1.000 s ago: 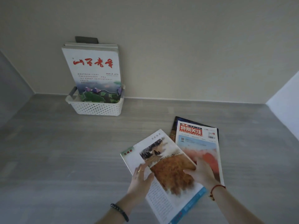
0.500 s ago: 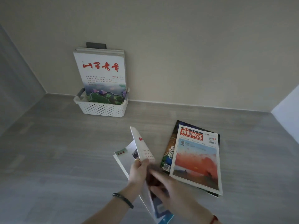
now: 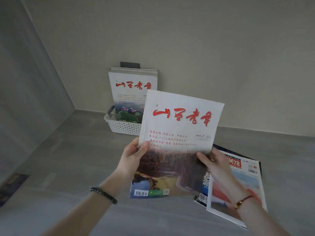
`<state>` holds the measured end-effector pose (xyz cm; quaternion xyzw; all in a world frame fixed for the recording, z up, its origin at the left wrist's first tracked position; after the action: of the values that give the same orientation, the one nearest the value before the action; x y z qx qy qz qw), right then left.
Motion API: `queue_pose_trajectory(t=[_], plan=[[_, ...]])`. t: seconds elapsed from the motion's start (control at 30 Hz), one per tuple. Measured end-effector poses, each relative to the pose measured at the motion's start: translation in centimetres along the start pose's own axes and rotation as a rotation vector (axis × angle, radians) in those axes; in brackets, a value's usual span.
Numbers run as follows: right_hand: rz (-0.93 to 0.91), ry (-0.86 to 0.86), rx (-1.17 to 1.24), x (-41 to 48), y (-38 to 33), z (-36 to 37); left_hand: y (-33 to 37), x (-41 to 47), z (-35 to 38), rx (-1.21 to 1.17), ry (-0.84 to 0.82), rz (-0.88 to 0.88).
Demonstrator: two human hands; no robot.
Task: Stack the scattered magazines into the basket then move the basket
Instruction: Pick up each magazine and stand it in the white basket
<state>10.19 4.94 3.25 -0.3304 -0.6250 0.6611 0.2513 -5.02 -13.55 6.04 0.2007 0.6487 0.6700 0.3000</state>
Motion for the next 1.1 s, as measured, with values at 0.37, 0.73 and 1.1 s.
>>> queue_pose_trajectory(t=[0.37, 0.73, 1.1], plan=[[-0.345, 0.081, -0.239, 8.2, -5.7, 12.0, 5.6, 10.5, -12.1, 0.392, 0.195, 0.224], [-0.268, 0.282, -0.059, 19.4, -8.4, 19.1, 9.4, 23.4, -16.9, 0.375, 0.313, 0.277], [-0.154, 0.316, -0.272, 23.8, -2.1, 21.3, 2.1, 28.9, -19.1, 0.304, 0.334, 0.015]])
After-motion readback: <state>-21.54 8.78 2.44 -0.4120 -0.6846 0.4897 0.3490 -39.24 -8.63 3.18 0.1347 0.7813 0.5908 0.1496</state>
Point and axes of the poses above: each hand's wrist, its own x-axis towards the middle knuckle, its own z-axis out of the palm, y = z × x, the point moved 1 cm from there along x, towards the middle knuckle, and after that the axes turned 10 degrees about x, right-handed, at the moved point
